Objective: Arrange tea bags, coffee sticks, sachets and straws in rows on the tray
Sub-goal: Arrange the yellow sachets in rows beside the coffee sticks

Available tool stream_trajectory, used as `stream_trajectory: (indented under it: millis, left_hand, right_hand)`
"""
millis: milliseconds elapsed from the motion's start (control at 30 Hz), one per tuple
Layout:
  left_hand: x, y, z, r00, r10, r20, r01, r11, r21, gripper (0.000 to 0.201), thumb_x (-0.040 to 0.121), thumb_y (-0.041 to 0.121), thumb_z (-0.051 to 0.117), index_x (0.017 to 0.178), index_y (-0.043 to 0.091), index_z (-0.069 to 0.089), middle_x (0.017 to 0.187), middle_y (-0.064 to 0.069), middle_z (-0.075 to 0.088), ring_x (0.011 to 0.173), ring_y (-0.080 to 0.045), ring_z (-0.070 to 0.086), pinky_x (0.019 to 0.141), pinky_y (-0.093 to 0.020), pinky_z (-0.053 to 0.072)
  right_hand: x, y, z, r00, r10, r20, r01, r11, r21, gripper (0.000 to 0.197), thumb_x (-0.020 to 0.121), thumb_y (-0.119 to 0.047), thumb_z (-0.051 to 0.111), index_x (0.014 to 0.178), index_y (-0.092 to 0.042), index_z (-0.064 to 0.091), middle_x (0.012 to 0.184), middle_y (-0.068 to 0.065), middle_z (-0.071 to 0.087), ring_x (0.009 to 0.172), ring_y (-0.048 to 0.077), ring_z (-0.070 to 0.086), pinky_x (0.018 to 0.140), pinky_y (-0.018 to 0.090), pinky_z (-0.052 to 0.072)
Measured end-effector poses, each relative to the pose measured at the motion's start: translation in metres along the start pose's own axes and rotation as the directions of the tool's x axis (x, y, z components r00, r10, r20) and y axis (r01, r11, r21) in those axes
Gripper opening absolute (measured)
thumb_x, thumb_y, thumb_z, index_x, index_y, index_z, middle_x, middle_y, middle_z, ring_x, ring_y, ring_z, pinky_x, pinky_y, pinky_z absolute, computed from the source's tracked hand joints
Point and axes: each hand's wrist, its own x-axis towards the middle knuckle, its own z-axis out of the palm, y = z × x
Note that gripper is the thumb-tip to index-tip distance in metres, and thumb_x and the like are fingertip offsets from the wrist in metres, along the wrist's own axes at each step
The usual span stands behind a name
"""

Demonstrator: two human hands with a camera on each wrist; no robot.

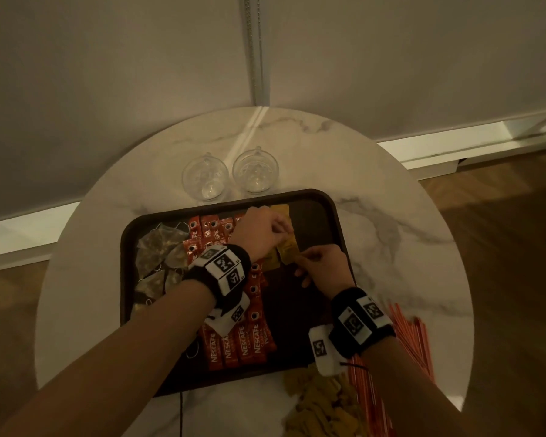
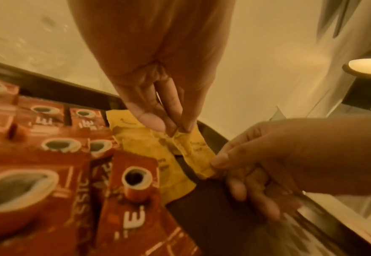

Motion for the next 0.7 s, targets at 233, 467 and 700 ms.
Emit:
stream_trajectory:
  millis: [233, 467, 700]
  left_hand:
    - [-0.004, 0.001, 0.006, 0.995, 0.063, -0.072, -0.038, 0.949, 0.312, 0.02, 0.085, 0.026, 0.068, 0.104, 0.029, 0.07, 0.102, 0.008, 0.07, 0.095, -0.011, 0.064, 0.076, -0.023, 0.047]
    - [-0.048, 0.006, 0.009, 0.982, 0.134, -0.136, -0.092, 0.957, 0.277, 0.015, 0.088, 0.029, 0.062, 0.102, 0.027, 0.069, 0.098, 0.009, 0.068, 0.092, -0.008, 0.06, 0.079, -0.026, 0.049]
    - [-0.175, 0.013, 0.072, 0.988, 0.099, 0.118, -0.115, 0.984, 0.139, 0.015, 0.095, 0.027, 0.057, 0.106, 0.023, 0.068, 0.097, 0.01, 0.066, 0.087, -0.002, 0.058, 0.082, -0.021, 0.046]
  right_hand:
    - [0.014, -0.008, 0.0, 0.996, 0.061, 0.069, -0.04, 0.96, -0.278, 0.025, 0.087, -0.031, 0.07, 0.082, -0.007, 0.066, 0.063, 0.007, 0.071, 0.04, 0.016, 0.06, 0.047, 0.028, 0.055]
    - [-0.008, -0.018, -0.022, 0.996, -0.014, 0.084, 0.033, 0.973, -0.228, 0.029, 0.093, -0.033, 0.062, 0.084, -0.005, 0.066, 0.064, 0.006, 0.067, 0.044, 0.016, 0.059, 0.034, 0.017, 0.036]
    - [-0.092, 0.023, -0.062, 0.998, -0.069, 0.017, 0.07, 0.994, -0.085, 0.025, 0.095, -0.023, 0.059, 0.079, -0.005, 0.066, 0.061, 0.007, 0.064, 0.046, 0.02, 0.055, 0.041, 0.02, 0.039]
